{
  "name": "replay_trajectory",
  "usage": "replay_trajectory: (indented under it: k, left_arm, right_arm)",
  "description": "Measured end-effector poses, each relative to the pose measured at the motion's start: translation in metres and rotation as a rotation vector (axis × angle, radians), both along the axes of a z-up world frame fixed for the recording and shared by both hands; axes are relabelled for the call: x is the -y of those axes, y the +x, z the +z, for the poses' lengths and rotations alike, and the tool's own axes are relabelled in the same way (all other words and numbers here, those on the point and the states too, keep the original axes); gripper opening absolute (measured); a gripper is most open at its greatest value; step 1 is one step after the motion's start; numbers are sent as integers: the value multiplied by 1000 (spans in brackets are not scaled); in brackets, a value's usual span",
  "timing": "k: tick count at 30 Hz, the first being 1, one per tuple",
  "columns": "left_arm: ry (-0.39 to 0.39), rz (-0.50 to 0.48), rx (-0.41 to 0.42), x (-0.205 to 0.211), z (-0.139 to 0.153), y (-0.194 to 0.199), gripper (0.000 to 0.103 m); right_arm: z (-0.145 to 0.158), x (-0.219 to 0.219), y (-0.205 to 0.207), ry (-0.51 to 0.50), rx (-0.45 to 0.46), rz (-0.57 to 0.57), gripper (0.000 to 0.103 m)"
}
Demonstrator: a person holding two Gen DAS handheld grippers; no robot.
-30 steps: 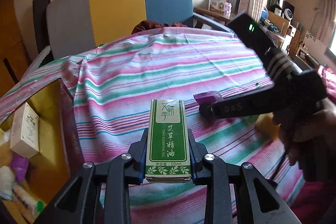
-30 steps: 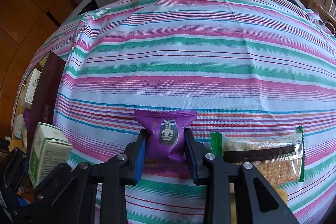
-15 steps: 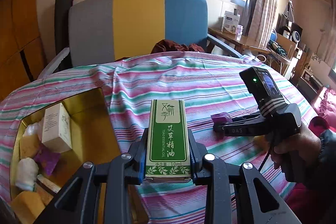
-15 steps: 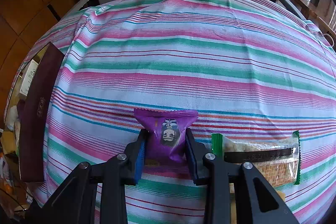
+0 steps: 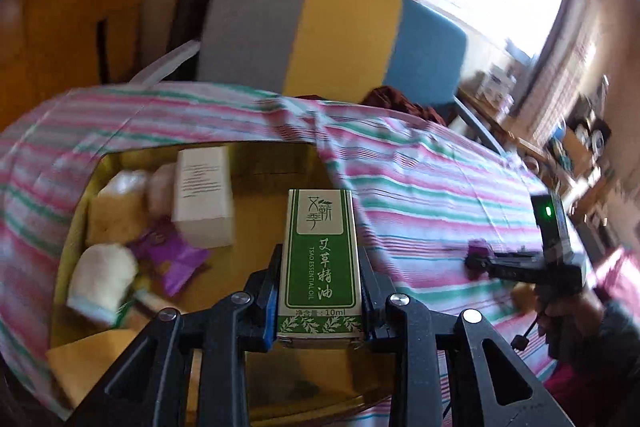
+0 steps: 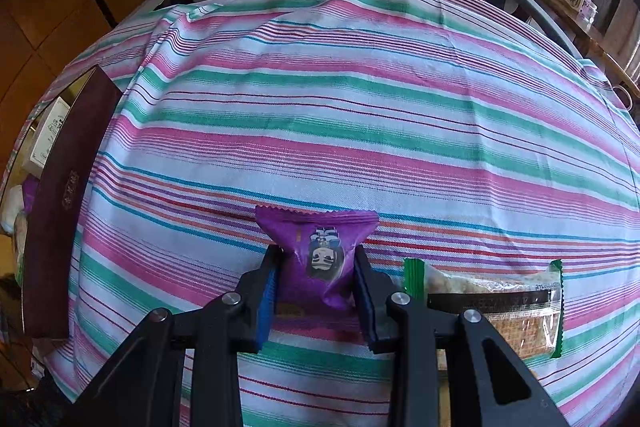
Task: Organize objects
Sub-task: 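Carry the green box into the gold tray and open the left tool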
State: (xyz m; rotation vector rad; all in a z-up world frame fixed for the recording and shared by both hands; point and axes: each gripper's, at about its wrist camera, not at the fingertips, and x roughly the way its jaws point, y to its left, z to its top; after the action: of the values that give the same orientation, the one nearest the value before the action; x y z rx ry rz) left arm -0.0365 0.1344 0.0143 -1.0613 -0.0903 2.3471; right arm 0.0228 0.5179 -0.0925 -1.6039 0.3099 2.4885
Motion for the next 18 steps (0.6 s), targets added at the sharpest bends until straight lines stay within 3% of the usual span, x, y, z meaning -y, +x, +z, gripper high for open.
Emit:
replay_trajectory:
  k: [3,8,12,18]
  left_arm:
    - [43,89,24,50,0,-12,31]
    - [32,163,41,93,-5,-16,31]
    - [33,124,67,83,-13,-19,31]
    - [-79,-10,71,33,-23,-32,31]
  right_arm:
    - [0,0,0,6,3,4,34]
    - [0,4,-5,16,9,6,34]
    - [0,7,-7,21,11,6,34]
    - [1,10,-8,21,11,5,34]
